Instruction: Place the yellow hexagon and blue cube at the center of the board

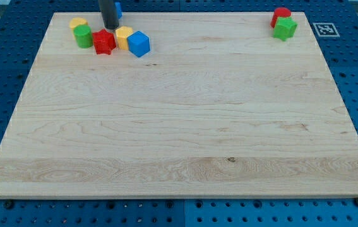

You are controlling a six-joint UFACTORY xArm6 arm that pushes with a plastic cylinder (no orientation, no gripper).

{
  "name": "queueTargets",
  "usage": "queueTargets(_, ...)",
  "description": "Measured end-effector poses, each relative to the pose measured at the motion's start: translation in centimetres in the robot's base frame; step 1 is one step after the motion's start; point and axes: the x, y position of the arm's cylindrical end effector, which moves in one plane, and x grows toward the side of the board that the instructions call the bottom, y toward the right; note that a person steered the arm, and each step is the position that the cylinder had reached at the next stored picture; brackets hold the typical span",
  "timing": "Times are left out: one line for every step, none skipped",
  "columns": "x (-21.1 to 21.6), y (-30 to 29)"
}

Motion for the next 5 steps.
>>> queueTargets(3.6,2.9)
queueTargets(7.7,5.9)
queueTargets(11.4,9.1)
queueTargets(13.7,10.4)
queueTargets(14.0,7.4)
